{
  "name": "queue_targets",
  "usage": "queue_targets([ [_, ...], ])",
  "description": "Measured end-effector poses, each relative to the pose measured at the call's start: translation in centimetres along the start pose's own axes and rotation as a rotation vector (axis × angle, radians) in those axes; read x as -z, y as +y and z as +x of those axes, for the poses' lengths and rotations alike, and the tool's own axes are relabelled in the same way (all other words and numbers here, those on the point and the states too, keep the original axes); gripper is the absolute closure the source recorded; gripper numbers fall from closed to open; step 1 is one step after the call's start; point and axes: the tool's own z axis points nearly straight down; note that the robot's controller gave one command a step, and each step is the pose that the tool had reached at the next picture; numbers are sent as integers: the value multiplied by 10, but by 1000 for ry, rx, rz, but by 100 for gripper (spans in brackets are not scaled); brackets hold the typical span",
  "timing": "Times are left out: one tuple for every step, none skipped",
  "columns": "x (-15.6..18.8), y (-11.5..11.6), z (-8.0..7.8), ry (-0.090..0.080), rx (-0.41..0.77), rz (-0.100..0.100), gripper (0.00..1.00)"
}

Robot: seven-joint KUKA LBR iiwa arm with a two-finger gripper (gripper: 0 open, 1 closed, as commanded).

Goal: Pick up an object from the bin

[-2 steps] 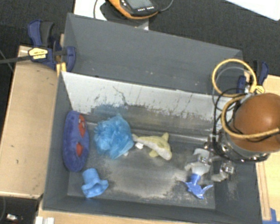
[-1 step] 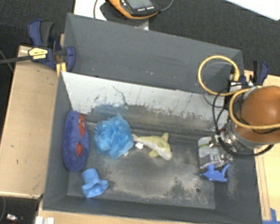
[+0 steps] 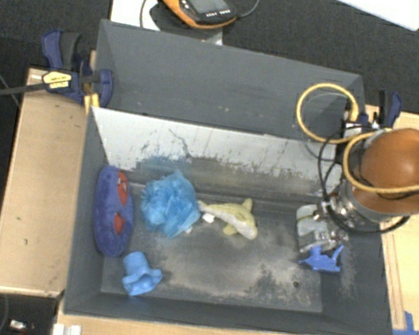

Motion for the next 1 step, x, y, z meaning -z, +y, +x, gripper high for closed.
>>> queue_targets([
  [11, 1, 0, -1, -3, -1, 100],
])
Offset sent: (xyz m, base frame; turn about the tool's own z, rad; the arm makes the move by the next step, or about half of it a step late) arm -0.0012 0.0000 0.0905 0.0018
